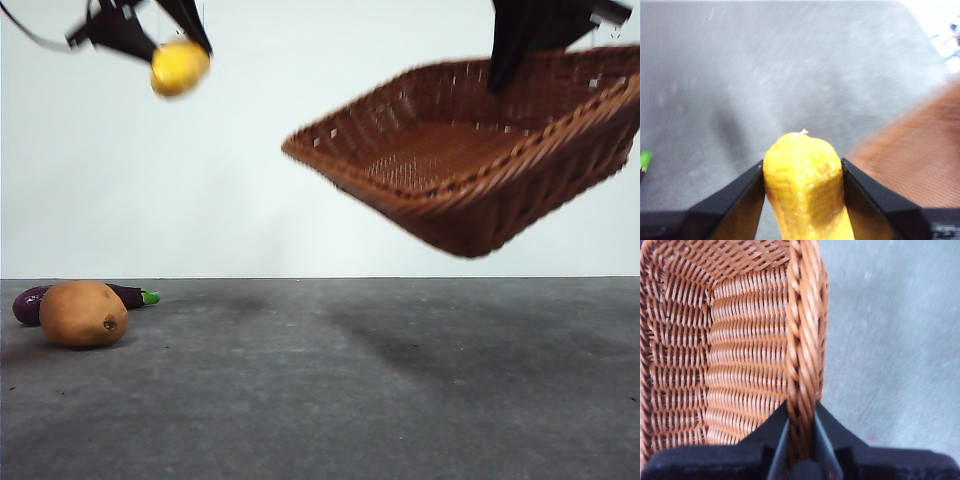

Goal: Help me put the vegetables on the table into the basket

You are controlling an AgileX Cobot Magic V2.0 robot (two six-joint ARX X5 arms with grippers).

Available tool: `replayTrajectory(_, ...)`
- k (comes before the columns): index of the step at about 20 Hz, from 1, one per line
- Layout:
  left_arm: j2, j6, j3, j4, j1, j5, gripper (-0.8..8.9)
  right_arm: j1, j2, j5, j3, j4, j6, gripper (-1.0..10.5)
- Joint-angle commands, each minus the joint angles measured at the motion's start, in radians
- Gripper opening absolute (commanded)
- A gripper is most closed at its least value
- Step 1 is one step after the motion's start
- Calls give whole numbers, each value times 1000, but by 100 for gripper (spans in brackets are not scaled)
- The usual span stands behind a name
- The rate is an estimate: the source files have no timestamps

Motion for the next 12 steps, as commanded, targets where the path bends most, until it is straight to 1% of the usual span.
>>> replayTrajectory(1,-96,44,-115,-2,-2,50,-8,0,40,-33,-1,31,47,-12)
replayTrajectory(3,-208,45,-277,50,-8,66,-8,2,74,-81,-1,45,71,-12)
replayTrajectory(5,-326,4,-467,127,-17,97,-8,6,100,-98,-2,63,92,-12)
replayTrajectory(7,-431,-75,-637,235,-26,121,-8,28,124,-103,-3,82,114,-12)
replayTrajectory(8,-475,-135,-706,301,-34,136,-8,37,135,-102,-3,87,124,-12)
replayTrajectory(10,-527,-232,-793,405,-68,182,-8,69,159,-102,-5,98,134,-12)
replayTrajectory(12,-534,-262,-815,434,-128,163,-8,107,179,-102,-5,124,159,-12)
